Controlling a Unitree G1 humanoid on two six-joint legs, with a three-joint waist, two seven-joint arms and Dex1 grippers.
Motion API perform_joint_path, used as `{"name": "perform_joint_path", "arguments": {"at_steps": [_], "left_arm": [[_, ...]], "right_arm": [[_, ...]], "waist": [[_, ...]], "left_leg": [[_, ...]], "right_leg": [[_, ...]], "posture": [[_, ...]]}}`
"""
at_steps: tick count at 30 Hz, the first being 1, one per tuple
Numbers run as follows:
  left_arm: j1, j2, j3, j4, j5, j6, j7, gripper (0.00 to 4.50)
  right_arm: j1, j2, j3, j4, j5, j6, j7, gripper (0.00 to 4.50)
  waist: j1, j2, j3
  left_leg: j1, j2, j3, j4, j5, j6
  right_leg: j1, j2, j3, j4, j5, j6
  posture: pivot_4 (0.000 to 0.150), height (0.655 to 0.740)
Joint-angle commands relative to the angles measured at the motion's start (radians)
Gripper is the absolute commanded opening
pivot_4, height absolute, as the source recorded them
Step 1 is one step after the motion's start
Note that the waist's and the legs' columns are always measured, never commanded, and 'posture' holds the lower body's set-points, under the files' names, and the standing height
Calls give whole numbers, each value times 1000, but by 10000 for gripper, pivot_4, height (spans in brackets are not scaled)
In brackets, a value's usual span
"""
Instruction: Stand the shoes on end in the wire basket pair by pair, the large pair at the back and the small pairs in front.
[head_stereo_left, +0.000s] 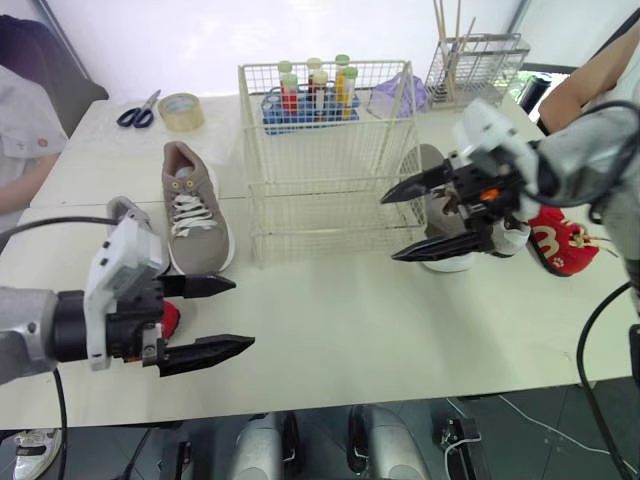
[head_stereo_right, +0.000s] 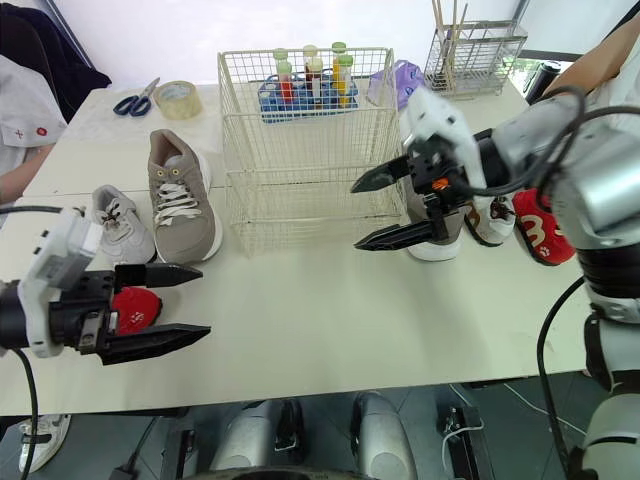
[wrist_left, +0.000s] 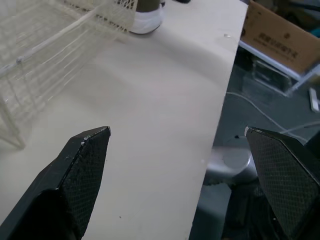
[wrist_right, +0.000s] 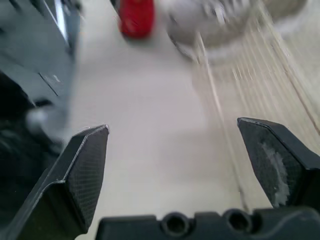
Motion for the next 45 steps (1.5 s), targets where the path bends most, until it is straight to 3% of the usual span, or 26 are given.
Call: {"name": "perform_joint_path", "arguments": {"at_steps": [1,8,14,17,23,29,39,45], "left_arm": [[-42,12,37,-26,-25,3,8,45000],[-55,-10,53,-66,-69,19,79,45000],[-53,-42,11,-75,-45,5,116,45000],[-61,-71,-56,-75,20,-15,123,45000],[-69,-105,-95,-76,59,-25,133,45000],[-54,-127,-103,-71,94,-23,119,45000],[-69,-136,-125,-57,136,-25,99,45000],[-99,-145,-160,-48,148,-28,94,45000]], "right_arm": [[-86,42,50,104,-126,-127,71,44362],[-168,134,138,327,-316,-283,156,44362],[-201,187,230,429,-388,-326,184,44362],[-218,266,234,523,-458,-387,156,31634],[-228,322,198,584,-514,-508,127,460],[-209,330,157,527,-525,-514,122,460],[-49,282,82,13,-436,-31,107,460],[0,263,74,-96,-407,67,66,460]], "waist": [[-1,0,0],[-1,0,0],[-1,0,0],[-4,0,0],[-5,0,0],[-6,0,0],[-1,0,0],[0,-1,-1]], "left_leg": [[0,1,0,1,0,-1],[0,4,0,1,2,-3],[0,4,0,1,2,-4],[0,4,0,2,2,-4],[1,4,0,2,3,-5],[2,4,0,2,3,-5],[2,4,-1,2,4,-6],[2,4,-1,3,4,-6]], "right_leg": [[0,2,0,0,0,0],[0,6,0,1,0,0],[0,6,0,2,0,0],[0,6,0,2,0,0],[0,7,0,4,0,0],[0,7,1,5,0,1],[-1,6,0,7,0,0],[0,6,0,9,0,0]], "posture": [[1500,7400],[1500,7400],[1500,7400],[1500,7400],[1500,7400],[1500,7400],[1500,7400],[1500,7400]]}}
